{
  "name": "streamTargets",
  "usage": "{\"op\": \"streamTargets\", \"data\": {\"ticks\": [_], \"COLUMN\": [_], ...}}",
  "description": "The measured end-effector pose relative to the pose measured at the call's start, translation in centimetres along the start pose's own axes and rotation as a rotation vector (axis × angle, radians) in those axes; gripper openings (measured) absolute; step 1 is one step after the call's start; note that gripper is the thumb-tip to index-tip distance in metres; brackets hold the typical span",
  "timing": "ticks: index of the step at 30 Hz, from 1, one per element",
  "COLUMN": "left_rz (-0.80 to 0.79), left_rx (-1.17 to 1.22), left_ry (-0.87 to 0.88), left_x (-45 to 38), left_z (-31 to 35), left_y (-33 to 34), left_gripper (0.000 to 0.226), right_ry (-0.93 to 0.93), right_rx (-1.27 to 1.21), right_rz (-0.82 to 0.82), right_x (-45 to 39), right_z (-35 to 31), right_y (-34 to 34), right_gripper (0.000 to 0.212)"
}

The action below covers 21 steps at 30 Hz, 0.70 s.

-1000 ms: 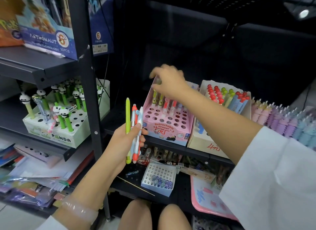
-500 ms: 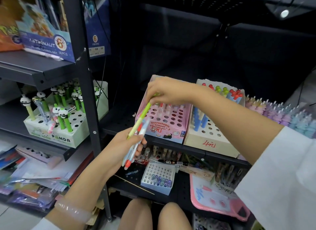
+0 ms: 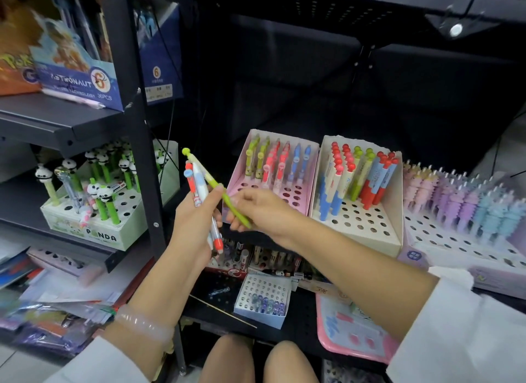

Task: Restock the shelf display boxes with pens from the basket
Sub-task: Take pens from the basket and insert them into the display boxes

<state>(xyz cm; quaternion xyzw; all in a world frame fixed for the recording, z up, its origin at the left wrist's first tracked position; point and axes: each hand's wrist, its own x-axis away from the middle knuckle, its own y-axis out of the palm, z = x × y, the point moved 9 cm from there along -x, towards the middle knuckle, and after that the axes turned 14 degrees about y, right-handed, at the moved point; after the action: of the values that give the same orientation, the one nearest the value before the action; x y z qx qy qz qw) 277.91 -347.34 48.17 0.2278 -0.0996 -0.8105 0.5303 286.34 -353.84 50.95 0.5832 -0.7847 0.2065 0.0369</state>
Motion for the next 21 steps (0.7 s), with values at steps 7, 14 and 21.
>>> {"op": "streamTargets", "data": {"ticks": [7, 14, 21], "left_rz": [-0.064, -0.209, -0.335], "left_rx": [-0.137, -0.176, -0.126], "left_ry": [0.039, -0.016, -0.034], "left_x": [0.0, 1.3, 2.1], "left_z": [0.0, -0.6, -0.7], "left_y": [-0.8, 0.6, 3.8], "left_gripper": [0.018, 0.017, 0.023], "right_ry": [-0.021, -0.081, -0.13], "right_rx": [0.221, 0.062, 0.149], "right_rz": [0.08, 0.115, 0.273], "right_x": [0.0, -0.4, 2.1], "right_z": [-1.2, -3.6, -4.0], "right_y": [-1.0, -3.0, -5.6], "right_gripper": [0.017, 0.012, 0.01]}}
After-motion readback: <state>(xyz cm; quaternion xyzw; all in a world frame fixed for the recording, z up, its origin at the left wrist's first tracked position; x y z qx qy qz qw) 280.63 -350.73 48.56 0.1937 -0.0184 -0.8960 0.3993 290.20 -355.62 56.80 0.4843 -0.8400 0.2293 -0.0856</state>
